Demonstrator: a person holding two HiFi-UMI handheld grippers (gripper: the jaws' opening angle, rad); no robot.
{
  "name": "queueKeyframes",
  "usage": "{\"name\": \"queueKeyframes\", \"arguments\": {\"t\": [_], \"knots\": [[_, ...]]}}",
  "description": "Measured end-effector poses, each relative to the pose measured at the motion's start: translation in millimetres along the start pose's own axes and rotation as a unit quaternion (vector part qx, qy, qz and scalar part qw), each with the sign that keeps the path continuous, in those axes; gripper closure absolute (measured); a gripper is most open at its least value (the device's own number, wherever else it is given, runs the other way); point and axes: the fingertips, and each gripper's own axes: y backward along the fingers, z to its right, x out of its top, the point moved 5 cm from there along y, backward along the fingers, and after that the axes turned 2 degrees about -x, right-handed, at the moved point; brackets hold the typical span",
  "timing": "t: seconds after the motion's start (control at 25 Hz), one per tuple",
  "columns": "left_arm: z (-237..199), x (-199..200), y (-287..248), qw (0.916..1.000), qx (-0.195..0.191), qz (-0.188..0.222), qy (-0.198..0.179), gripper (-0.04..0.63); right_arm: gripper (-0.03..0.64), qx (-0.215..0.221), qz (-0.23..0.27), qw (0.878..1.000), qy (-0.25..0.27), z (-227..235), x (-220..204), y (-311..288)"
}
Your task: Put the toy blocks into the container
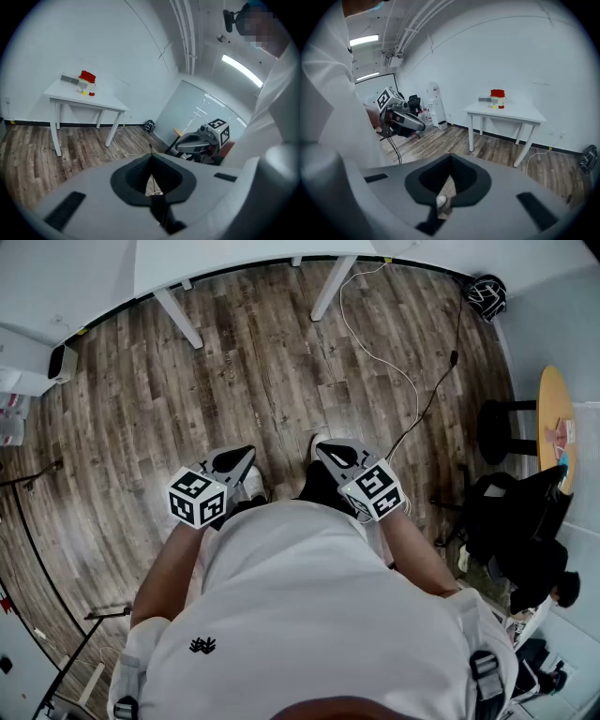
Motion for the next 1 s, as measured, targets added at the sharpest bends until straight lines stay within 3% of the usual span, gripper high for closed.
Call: {"name": "queueKeyframes", "arguments": {"t": [0.12,0.32,0.64,0.72,0.8,1.0], "knots": [[-0.9,6.6,-17.9,0.9998,0.019,-0.001,0.003,0.589,0.617,0.009,0.006,1.000,0.002,26.1,1.4,1.5],[12.2,43.2,-76.7,0.9983,0.037,0.021,0.040,0.589,0.617,0.045,0.016,0.999,0.018,81.0,7.8,17.5],[38.6,97.9,-190.2,0.9968,0.069,0.001,-0.041,0.589,0.615,0.066,0.000,0.997,0.031,183.9,-6.3,32.4],[36.6,104.7,-199.9,0.9953,0.087,0.001,-0.042,0.589,0.611,0.074,0.010,0.997,0.030,199.4,-4.6,33.5],[29.6,111.2,-206.4,0.9944,0.101,0.004,-0.032,0.589,0.528,0.082,0.014,0.996,0.031,215.0,-1.4,31.6],[0.1,138.1,-218.6,0.9921,0.123,0.014,-0.022,0.589,0.542,0.095,0.018,0.995,0.021,249.8,13.0,9.1]]}}
